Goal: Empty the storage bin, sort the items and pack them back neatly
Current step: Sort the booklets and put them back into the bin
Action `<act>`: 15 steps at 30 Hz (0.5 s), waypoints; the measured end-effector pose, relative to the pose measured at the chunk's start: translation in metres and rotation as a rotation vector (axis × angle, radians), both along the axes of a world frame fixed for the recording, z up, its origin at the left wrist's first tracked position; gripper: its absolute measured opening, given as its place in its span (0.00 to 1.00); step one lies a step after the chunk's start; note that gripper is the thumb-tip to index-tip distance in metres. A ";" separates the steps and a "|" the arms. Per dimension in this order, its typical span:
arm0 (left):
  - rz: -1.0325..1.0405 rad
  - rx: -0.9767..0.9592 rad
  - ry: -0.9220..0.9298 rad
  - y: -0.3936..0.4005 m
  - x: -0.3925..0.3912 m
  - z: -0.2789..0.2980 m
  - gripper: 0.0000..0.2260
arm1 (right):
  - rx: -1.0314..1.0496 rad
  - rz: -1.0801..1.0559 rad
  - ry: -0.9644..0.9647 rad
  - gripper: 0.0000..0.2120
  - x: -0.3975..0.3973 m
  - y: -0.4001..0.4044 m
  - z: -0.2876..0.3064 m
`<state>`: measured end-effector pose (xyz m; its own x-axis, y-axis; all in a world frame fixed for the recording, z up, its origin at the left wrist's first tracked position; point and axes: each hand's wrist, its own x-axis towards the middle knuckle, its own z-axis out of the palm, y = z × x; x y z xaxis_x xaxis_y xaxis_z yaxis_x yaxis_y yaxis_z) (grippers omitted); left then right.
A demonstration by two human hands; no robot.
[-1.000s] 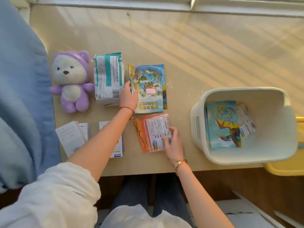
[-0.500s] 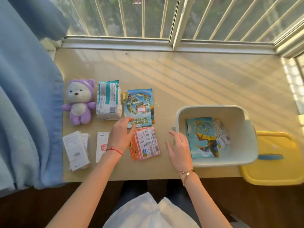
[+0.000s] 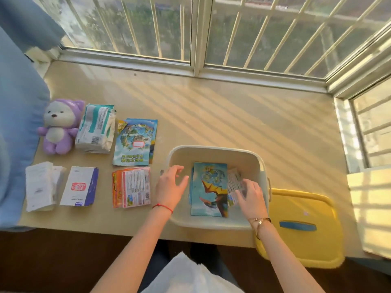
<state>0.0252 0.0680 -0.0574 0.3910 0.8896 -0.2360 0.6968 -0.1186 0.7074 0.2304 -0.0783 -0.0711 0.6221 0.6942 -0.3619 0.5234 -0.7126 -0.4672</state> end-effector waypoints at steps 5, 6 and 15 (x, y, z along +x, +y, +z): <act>0.103 -0.209 0.193 -0.015 0.037 -0.050 0.22 | -0.156 0.043 0.096 0.25 0.028 0.014 -0.031; 0.115 -0.244 0.236 -0.015 0.042 -0.060 0.23 | -0.184 0.053 0.112 0.26 0.029 0.018 -0.038; 0.196 -0.349 0.375 -0.024 0.064 -0.122 0.22 | -0.316 0.104 -0.038 0.24 0.032 0.036 -0.106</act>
<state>0.0891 0.0442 -0.1792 0.0578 0.7814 -0.6213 0.8942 0.2362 0.3803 0.2628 -0.0418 -0.1772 0.5712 0.6119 -0.5470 0.6137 -0.7610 -0.2105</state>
